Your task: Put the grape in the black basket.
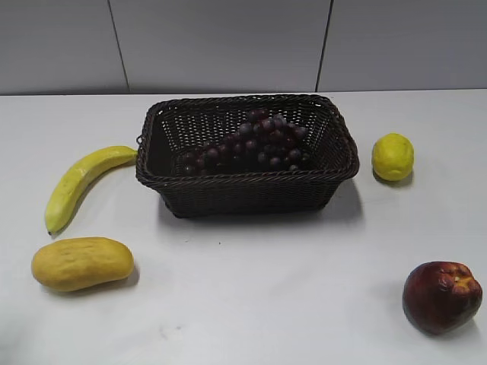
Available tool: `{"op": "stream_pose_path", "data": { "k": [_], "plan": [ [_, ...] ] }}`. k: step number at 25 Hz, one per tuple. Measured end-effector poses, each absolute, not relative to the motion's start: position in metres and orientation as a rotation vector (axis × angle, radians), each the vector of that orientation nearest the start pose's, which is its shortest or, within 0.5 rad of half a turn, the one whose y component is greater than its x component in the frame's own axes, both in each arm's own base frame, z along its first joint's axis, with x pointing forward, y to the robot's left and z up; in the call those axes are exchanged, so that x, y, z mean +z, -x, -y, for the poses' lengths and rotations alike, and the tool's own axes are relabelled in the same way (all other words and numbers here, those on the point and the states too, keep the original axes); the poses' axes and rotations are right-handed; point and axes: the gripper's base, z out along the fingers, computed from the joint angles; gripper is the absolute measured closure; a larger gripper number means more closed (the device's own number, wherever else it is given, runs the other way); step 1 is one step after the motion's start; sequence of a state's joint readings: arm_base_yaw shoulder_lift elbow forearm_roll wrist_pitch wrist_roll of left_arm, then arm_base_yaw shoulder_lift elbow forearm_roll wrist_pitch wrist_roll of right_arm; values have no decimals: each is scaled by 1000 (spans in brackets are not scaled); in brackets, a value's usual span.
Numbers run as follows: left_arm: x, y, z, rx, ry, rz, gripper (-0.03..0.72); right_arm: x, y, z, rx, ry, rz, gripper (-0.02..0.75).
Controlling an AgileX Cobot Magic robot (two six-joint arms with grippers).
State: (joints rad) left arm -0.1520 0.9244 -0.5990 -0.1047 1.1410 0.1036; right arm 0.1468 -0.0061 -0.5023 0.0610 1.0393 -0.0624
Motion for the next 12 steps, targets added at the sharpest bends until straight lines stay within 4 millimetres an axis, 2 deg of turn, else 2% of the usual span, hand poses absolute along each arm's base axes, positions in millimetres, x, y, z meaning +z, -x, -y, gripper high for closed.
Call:
{"op": "stream_pose_path", "data": {
  "k": [5, 12],
  "plan": [
    [241, -97, 24, -154, -321, -2848, 100, 280, 6, -4, 126, 213, -2004, 239],
    [255, -68, 19, -156, -302, -2587, 100, 280, 6, -4, 126, 213, -2004, 239]
  ]
}}
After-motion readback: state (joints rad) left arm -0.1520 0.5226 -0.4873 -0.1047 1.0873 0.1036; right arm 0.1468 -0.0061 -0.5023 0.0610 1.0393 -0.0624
